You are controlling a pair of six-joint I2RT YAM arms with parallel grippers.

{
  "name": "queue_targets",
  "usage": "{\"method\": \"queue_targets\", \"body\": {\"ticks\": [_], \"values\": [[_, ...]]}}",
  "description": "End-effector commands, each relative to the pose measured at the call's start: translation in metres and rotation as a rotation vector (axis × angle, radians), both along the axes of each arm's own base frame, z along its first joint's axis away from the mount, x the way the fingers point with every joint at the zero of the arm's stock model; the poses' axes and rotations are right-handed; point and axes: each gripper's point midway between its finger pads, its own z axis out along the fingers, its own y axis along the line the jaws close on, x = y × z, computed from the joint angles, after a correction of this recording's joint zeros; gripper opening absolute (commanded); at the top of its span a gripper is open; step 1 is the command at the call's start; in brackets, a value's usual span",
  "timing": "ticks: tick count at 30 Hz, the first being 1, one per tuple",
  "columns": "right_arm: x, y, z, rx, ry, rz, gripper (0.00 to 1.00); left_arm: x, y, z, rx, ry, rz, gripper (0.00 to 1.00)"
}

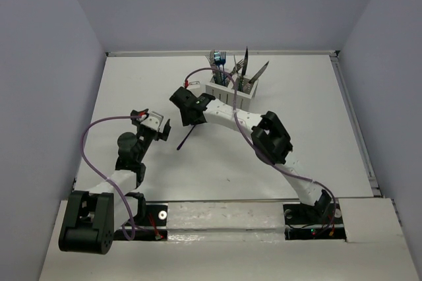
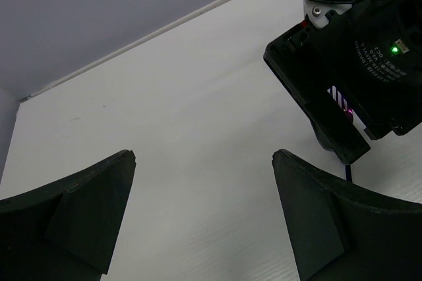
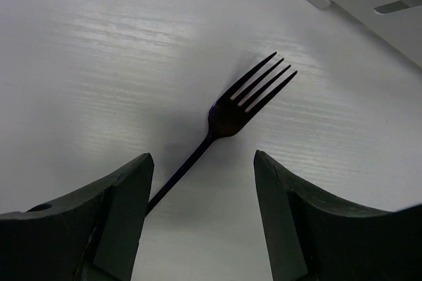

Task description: Sort the eating utensils into containers

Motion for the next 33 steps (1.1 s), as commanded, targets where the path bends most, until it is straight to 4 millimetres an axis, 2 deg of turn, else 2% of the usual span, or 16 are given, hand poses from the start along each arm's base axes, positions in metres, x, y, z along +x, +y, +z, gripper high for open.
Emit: {"method": "queue_targets", "body": {"ticks": [1, 6, 10, 13, 15, 16, 17, 18, 19, 20, 21, 22, 24, 27, 31, 33], "values": [[0.011, 0.001, -0.009, -0.001, 0.013, -0.004, 0.67, -0.001, 0.001, 0.023, 0.004, -0.102, -0.001, 0.99], [-0.005, -0.013, -0.032, -0.050, 0.082, -0.001, 0.57, -0.001, 0.001, 0.024, 0.004, -0.103, 0.001, 0.99], [-0.031, -0.029, -0.049, -0.083, 0.172, 0.038, 0.37, 0.000, 0.002, 0.023, 0.007, -0.101, 0.004, 0.99], [-0.043, -0.030, -0.043, -0.057, 0.198, 0.101, 0.25, 0.000, 0.003, 0.023, 0.006, -0.101, 0.008, 0.99], [-0.054, -0.038, -0.050, -0.061, 0.221, 0.133, 0.20, 0.000, 0.003, 0.023, 0.010, -0.104, 0.009, 0.99], [-0.054, -0.033, -0.037, -0.024, 0.199, 0.162, 0.17, -0.001, 0.003, 0.022, 0.008, -0.102, 0.009, 0.99], [-0.056, -0.035, -0.035, -0.016, 0.193, 0.173, 0.16, -0.001, 0.003, 0.022, 0.011, -0.103, 0.010, 0.99], [-0.068, -0.042, -0.043, -0.035, 0.212, 0.193, 0.14, 0.000, 0.004, 0.023, 0.012, -0.106, 0.014, 0.99], [-0.068, -0.042, -0.028, -0.019, 0.181, 0.228, 0.13, -0.001, 0.004, 0.023, 0.014, -0.107, 0.014, 0.99], [-0.070, -0.045, -0.035, -0.033, 0.181, 0.247, 0.12, -0.001, 0.004, 0.023, 0.014, -0.107, 0.014, 0.99], [-0.066, -0.042, -0.023, -0.007, 0.138, 0.267, 0.10, 0.000, 0.004, 0.023, 0.014, -0.105, 0.012, 0.99], [-0.067, -0.048, -0.022, -0.032, 0.124, 0.292, 0.08, 0.000, 0.004, 0.023, 0.015, -0.106, 0.012, 0.99], [-0.068, -0.053, -0.021, -0.055, 0.116, 0.311, 0.08, -0.001, 0.004, 0.022, 0.016, -0.103, 0.014, 0.99], [-0.077, -0.056, -0.022, -0.053, 0.144, 0.348, 0.15, 0.000, 0.006, 0.023, 0.017, -0.108, 0.022, 0.99], [-0.094, -0.058, -0.030, -0.025, 0.218, 0.357, 0.31, 0.000, 0.006, 0.022, 0.018, -0.105, 0.022, 0.99], [-0.099, -0.060, -0.033, -0.030, 0.252, 0.339, 0.33, 0.000, 0.005, 0.022, 0.018, -0.105, 0.020, 0.99]]}}
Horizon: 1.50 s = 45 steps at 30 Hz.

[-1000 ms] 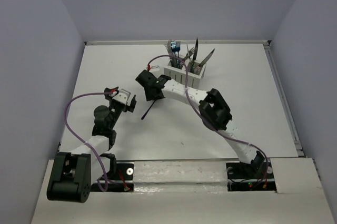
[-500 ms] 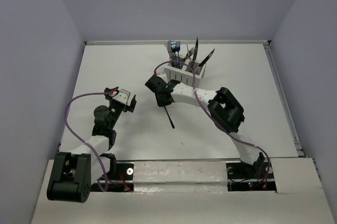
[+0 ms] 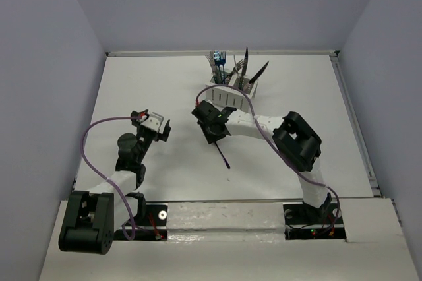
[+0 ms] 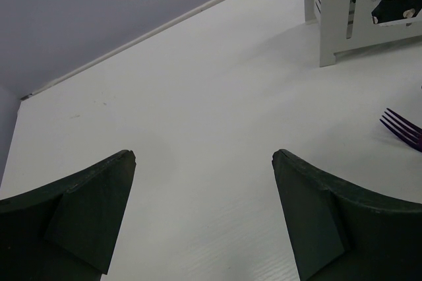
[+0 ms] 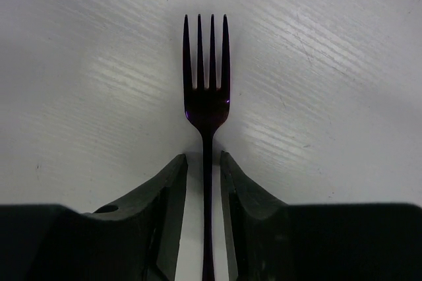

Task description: Sort the eating utensils into containers

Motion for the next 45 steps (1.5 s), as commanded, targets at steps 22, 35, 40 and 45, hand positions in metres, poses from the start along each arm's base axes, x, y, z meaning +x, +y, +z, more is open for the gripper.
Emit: {"method": "queue_targets", "body": {"ticks": [22, 35, 40, 45], "values": [[0.111, 0.054, 0.346, 0.497, -1.070, 0.069, 0.00, 0.005, 0.006, 0.027, -0.006, -0.103, 0.033, 0.99], [0.202, -0.044, 0.387, 0.442, -1.520, -0.303, 0.00, 0.010, 0.007, 0.025, -0.009, -0.085, 0.042, 0.99], [0.210, -0.050, 0.340, 0.421, -1.447, -0.343, 0.00, 0.011, 0.008, 0.025, -0.011, -0.083, 0.045, 0.99], [0.208, -0.047, 0.284, 0.433, -1.336, -0.337, 0.00, 0.011, 0.008, 0.025, -0.010, -0.081, 0.045, 0.99]]}}
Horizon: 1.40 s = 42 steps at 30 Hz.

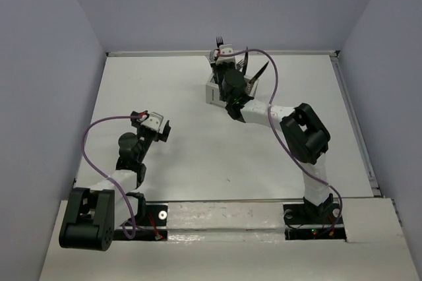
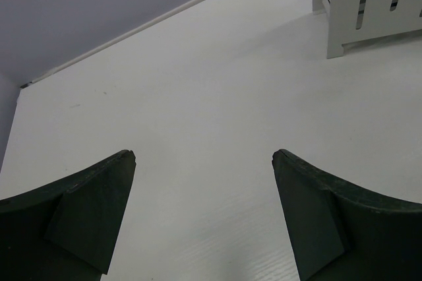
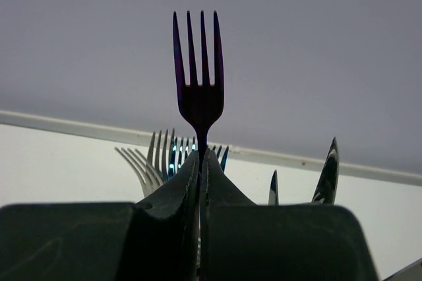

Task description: Sort the eating utensils into containers

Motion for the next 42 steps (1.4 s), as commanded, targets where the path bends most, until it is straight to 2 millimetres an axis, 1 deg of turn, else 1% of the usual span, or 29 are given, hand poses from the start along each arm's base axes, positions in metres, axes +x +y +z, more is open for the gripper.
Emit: {"method": "queue_targets", "body": {"ticks": [1, 5, 8, 10, 11, 12, 13, 14, 15, 16, 17, 18, 19, 21, 22, 23, 24, 25, 26, 27, 29, 30, 32, 33, 34, 35, 38, 39, 42], "values": [[-0.014, -0.009, 0.017, 0.167, -0.051, -0.006, 0.00, 0.009, 0.003, 0.033, -0.010, -0.106, 0.018, 0.99], [-0.011, -0.009, -0.016, 0.161, -0.001, -0.016, 0.00, 0.009, 0.003, 0.033, -0.010, -0.108, 0.018, 0.99], [-0.011, -0.009, -0.027, 0.150, 0.033, -0.022, 0.00, 0.009, 0.003, 0.033, -0.008, -0.108, 0.017, 0.99], [-0.013, -0.011, -0.023, 0.156, 0.042, -0.019, 0.00, 0.008, 0.003, 0.033, -0.008, -0.108, 0.015, 0.99], [-0.015, -0.011, -0.021, 0.159, 0.043, -0.015, 0.15, 0.008, 0.003, 0.033, -0.008, -0.108, 0.015, 0.99], [-0.020, -0.014, -0.014, 0.160, 0.040, -0.005, 0.25, 0.008, 0.003, 0.032, -0.007, -0.107, 0.015, 0.99], [-0.023, -0.013, -0.008, 0.156, 0.037, 0.013, 0.47, 0.008, 0.003, 0.032, -0.007, -0.107, 0.014, 0.99], [-0.026, -0.014, -0.004, 0.149, 0.038, 0.024, 0.56, 0.008, 0.002, 0.032, -0.007, -0.107, 0.012, 0.99], [-0.029, -0.014, -0.005, 0.123, 0.060, 0.033, 0.62, 0.008, 0.002, 0.032, -0.005, -0.108, 0.012, 0.99], [-0.036, -0.018, 0.012, 0.130, 0.049, 0.043, 0.70, 0.008, 0.002, 0.032, -0.003, -0.107, 0.008, 0.99], [-0.038, -0.017, 0.009, 0.097, 0.084, 0.054, 0.73, 0.008, 0.002, 0.031, -0.003, -0.105, 0.006, 0.99], [-0.041, -0.020, 0.016, 0.093, 0.092, 0.052, 0.75, 0.008, 0.001, 0.032, -0.002, -0.107, 0.005, 0.99], [-0.047, -0.027, 0.032, 0.099, 0.085, 0.042, 0.81, 0.007, 0.001, 0.032, -0.002, -0.109, 0.003, 0.99], [-0.054, -0.037, 0.035, 0.053, 0.137, 0.020, 0.84, 0.007, 0.001, 0.032, -0.002, -0.109, 0.001, 0.99], [-0.058, -0.050, 0.056, 0.066, 0.128, -0.006, 0.88, 0.006, 0.001, 0.032, -0.001, -0.112, 0.000, 0.99], [-0.059, -0.059, 0.043, 0.018, 0.213, -0.034, 0.91, 0.005, 0.001, 0.031, 0.000, -0.111, 0.000, 0.99], [-0.051, -0.081, 0.063, 0.047, 0.221, -0.080, 0.94, 0.005, 0.000, 0.032, 0.001, -0.114, -0.003, 0.99], [-0.047, -0.096, 0.063, 0.054, 0.272, -0.107, 0.95, 0.005, 0.000, 0.032, 0.001, -0.116, -0.004, 0.99], [-0.043, -0.105, 0.061, 0.142, 0.332, -0.088, 0.96, 0.004, 0.000, 0.033, 0.001, -0.117, -0.004, 0.99], [-0.047, -0.125, 0.034, 0.108, 0.476, -0.117, 0.96, 0.003, 0.000, 0.033, 0.000, -0.122, -0.006, 0.99], [-0.041, -0.163, 0.024, 0.180, 0.559, -0.159, 0.97, 0.002, -0.001, 0.034, 0.003, -0.129, -0.010, 0.99], [-0.040, -0.207, 0.011, 0.265, 0.613, -0.236, 0.97, 0.000, -0.001, 0.034, 0.004, -0.133, -0.012, 0.99], [-0.045, -0.253, -0.004, 0.352, 0.644, -0.311, 0.97, -0.002, -0.002, 0.035, 0.005, -0.142, -0.019, 0.99], [-0.057, -0.296, -0.026, 0.451, 0.680, -0.380, 0.97, -0.004, -0.002, 0.034, 0.014, -0.147, -0.023, 0.99], [-0.064, -0.313, -0.036, 0.505, 0.699, -0.397, 0.97, -0.005, -0.001, 0.035, 0.017, -0.156, -0.020, 0.99], [-0.077, -0.336, -0.066, 0.587, 0.752, -0.429, 0.97, -0.006, -0.001, 0.034, 0.023, -0.158, -0.020, 0.99], [-0.095, -0.350, -0.083, 0.596, 0.750, -0.469, 0.97, -0.006, 0.003, 0.036, 0.021, -0.167, 0.001, 0.99], [-0.104, -0.350, -0.101, 0.589, 0.785, -0.483, 0.97, -0.005, 0.003, 0.036, 0.016, -0.165, 0.006, 0.99], [-0.114, -0.350, -0.116, 0.570, 0.821, -0.488, 0.97, -0.002, 0.005, 0.036, 0.011, -0.157, 0.017, 0.99]]}}
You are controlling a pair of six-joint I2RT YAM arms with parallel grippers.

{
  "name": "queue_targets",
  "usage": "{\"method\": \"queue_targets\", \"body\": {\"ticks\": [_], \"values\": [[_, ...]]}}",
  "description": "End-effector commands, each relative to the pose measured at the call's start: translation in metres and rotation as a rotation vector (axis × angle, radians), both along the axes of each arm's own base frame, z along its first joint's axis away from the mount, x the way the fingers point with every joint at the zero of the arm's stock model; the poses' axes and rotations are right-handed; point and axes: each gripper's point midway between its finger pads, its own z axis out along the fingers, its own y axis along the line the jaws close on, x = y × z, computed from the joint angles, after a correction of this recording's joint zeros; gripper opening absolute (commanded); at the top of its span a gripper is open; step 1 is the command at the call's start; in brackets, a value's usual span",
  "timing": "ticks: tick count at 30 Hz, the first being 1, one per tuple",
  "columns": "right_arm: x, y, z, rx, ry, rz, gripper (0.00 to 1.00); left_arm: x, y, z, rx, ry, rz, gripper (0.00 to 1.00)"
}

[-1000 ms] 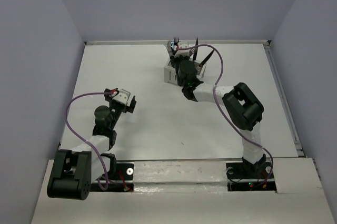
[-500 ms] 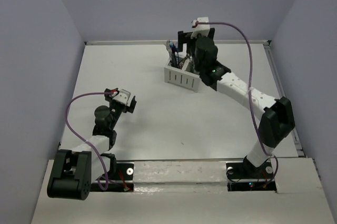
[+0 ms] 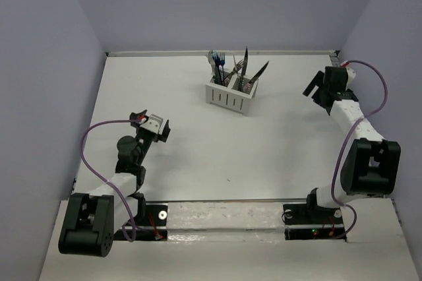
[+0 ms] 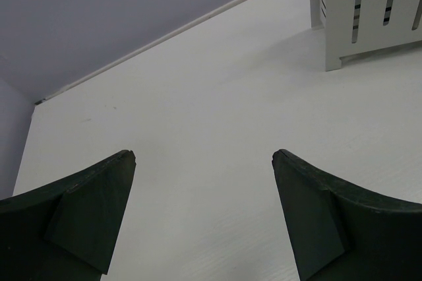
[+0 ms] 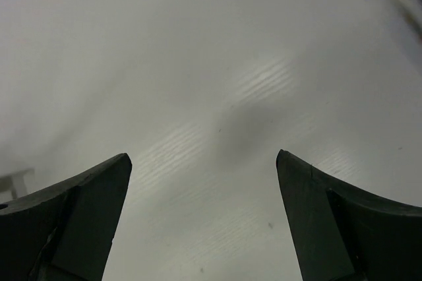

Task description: Sort the eating utensils into containers

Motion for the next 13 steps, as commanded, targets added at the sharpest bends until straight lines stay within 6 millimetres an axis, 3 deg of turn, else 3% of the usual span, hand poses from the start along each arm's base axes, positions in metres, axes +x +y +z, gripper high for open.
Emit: {"method": "queue_targets", "body": {"ticks": [1, 8, 13], "values": [[-0.008, 0.036, 0.001, 0.080, -0.031, 0.084, 0.97, 0.004, 0.007, 0.023, -0.002, -0.093, 0.033, 0.99], [-0.020, 0.035, -0.024, 0.068, 0.032, 0.095, 0.97, 0.003, 0.007, 0.024, -0.001, -0.098, 0.033, 0.99], [-0.024, 0.039, -0.012, 0.037, -0.062, 0.155, 0.96, 0.006, 0.008, 0.024, -0.003, -0.088, 0.042, 0.99]]}}
